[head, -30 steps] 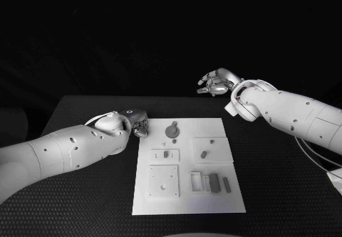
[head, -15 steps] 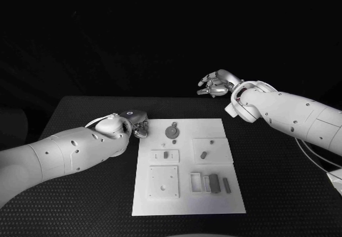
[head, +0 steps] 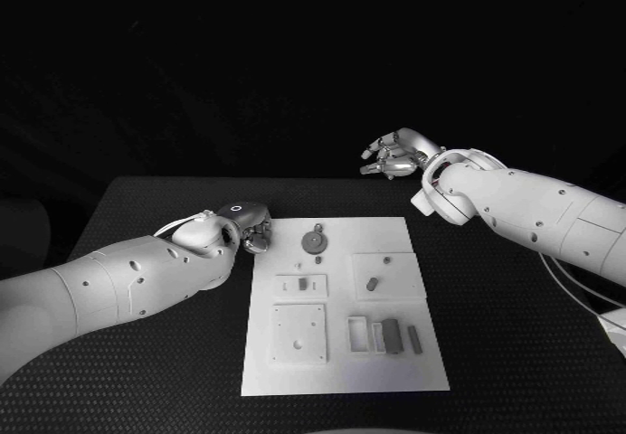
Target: Assemble the parts on the task board
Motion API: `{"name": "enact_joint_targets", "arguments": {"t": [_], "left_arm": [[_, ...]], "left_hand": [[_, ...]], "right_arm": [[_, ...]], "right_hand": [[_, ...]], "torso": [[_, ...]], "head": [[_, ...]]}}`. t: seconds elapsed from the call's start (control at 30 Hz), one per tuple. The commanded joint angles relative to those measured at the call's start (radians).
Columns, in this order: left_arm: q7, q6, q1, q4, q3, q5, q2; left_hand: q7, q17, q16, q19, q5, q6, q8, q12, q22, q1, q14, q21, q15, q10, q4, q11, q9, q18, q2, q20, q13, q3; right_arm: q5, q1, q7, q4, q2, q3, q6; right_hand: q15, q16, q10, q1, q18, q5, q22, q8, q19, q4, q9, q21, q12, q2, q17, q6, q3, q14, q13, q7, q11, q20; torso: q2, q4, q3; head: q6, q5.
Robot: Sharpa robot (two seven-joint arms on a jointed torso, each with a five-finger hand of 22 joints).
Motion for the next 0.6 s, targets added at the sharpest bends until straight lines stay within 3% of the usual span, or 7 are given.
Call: {"name": "enact_joint_targets", "arguments": {"t": [0.03,0.6], "left_arm": [[0.010,0.089,-0.029,0.000,-0.018,0.019,-0.002],[0.074,-0.045,-0.031,0.017,-0.017,0.066,-0.036]], "left_hand": [[-0.002,-0.006,-0.013,0.010,0.006,0.008,0.003,-0.015,0.006,0.009,0.016,0.005,-0.005,0.012,-0.001,0.000,-0.001,-0.005,0.016,-0.003,-0.006,0.009],[-0.004,-0.012,-0.036,0.032,0.019,0.015,0.007,-0.057,0.018,0.028,0.052,0.001,-0.012,0.049,-0.003,-0.004,-0.008,-0.006,0.014,-0.012,-0.016,0.036]], "right_arm": [[-0.006,-0.001,0.004,0.002,0.000,0.000,0.013],[-0.006,-0.008,0.004,0.003,-0.003,0.000,0.014]], "right_hand": [[-0.002,0.004,-0.007,-0.010,0.015,0.000,0.018,0.004,-0.005,0.004,-0.002,-0.001,0.005,0.001,-0.001,0.000,-0.005,-0.005,-0.002,0.008,-0.003,-0.001],[-0.002,0.004,-0.007,-0.010,0.015,0.000,0.018,0.004,-0.005,0.004,-0.002,-0.001,0.006,0.002,-0.002,0.000,-0.005,-0.005,-0.002,0.008,-0.003,-0.001]], "torso": [[0.000,0.0007,0.0004],[0.000,0.0011,-0.0014]], "head": [[0.001,0.000],[0.010,0.000]]}}
